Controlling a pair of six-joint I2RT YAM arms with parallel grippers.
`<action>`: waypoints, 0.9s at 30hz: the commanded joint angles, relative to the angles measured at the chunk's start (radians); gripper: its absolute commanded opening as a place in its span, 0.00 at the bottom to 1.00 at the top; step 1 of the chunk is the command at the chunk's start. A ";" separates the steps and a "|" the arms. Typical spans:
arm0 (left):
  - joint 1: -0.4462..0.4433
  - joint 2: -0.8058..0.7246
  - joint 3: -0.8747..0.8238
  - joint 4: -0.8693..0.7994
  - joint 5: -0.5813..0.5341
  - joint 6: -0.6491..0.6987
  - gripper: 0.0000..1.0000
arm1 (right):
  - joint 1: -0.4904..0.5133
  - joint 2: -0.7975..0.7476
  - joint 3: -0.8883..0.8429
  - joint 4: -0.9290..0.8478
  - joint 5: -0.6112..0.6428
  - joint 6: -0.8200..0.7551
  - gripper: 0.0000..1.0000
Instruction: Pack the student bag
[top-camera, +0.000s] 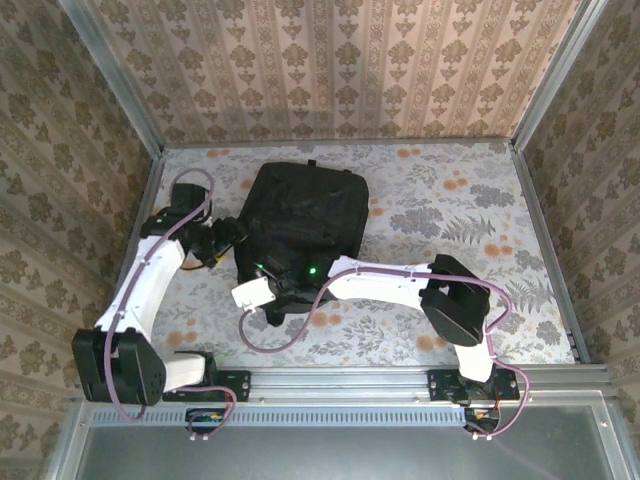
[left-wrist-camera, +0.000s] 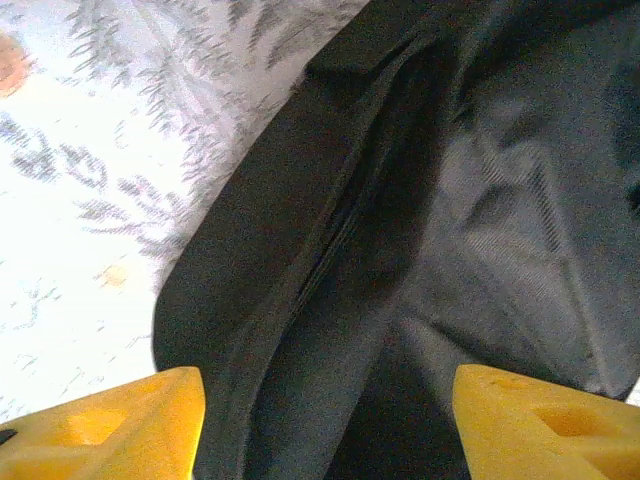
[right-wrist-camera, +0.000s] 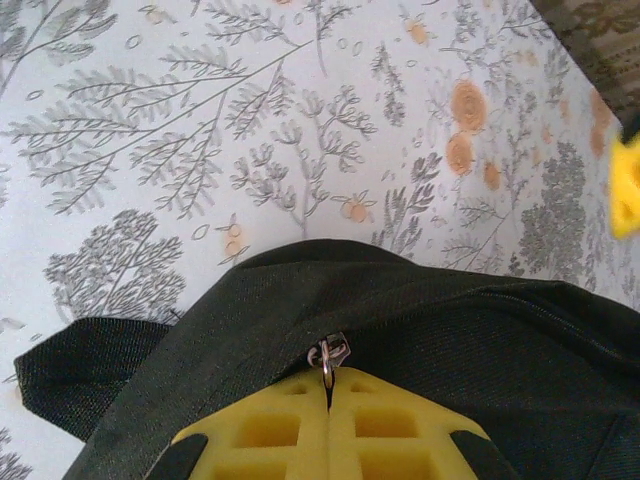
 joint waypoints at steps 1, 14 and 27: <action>0.005 -0.039 -0.057 -0.096 -0.047 -0.044 0.66 | 0.002 0.015 0.038 0.037 -0.026 0.035 0.00; -0.088 0.053 -0.141 0.059 -0.031 -0.112 0.36 | 0.019 0.013 0.029 0.001 -0.002 -0.028 0.00; -0.087 0.016 -0.082 0.015 -0.131 -0.044 0.00 | 0.042 -0.079 -0.134 -0.052 0.100 -0.275 0.00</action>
